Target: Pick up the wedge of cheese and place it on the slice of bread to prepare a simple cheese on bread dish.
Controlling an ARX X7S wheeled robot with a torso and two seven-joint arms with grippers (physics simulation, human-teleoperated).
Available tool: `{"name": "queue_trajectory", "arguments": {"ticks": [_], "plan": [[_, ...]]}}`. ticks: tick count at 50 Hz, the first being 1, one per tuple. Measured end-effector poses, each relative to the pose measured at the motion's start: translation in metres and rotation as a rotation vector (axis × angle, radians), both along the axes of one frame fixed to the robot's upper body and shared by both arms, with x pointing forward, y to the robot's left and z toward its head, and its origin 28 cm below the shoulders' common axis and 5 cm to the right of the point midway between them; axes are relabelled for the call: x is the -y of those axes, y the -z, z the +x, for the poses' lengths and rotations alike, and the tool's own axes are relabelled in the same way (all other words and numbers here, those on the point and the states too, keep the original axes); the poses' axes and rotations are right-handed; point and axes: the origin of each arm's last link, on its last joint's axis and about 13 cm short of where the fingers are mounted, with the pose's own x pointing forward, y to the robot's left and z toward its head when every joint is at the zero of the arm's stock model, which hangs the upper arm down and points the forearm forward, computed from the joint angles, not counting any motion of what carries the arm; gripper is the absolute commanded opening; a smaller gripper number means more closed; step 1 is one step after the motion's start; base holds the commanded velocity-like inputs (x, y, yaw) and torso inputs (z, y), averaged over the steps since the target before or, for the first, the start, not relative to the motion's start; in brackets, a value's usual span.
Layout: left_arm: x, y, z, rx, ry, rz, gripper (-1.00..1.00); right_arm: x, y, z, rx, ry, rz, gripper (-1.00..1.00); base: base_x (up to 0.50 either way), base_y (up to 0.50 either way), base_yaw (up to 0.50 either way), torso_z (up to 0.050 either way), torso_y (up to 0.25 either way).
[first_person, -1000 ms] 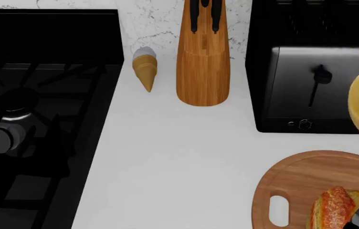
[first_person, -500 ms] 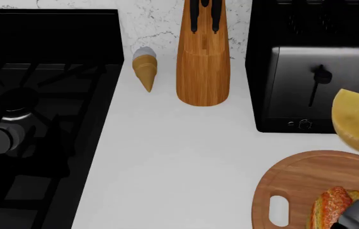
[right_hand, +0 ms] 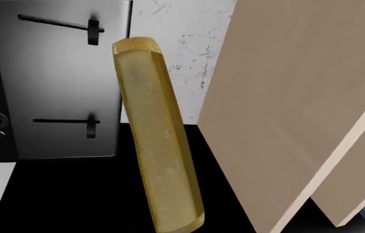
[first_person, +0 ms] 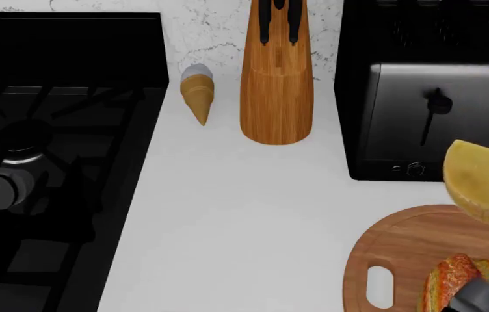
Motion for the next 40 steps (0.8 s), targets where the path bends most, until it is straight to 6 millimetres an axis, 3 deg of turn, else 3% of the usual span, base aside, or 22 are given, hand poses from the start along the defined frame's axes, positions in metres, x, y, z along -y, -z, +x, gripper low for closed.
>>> {"name": "queue_trajectory", "arguments": {"ticks": [40], "plan": [[0.001, 0.0, 0.001, -0.003, 0.004, 0.004, 1.0, 0.003, 0.027, -0.02, -0.1, 0.038, -0.003, -1.0, 0.0, 0.0, 0.0, 0.0, 0.0]]}}
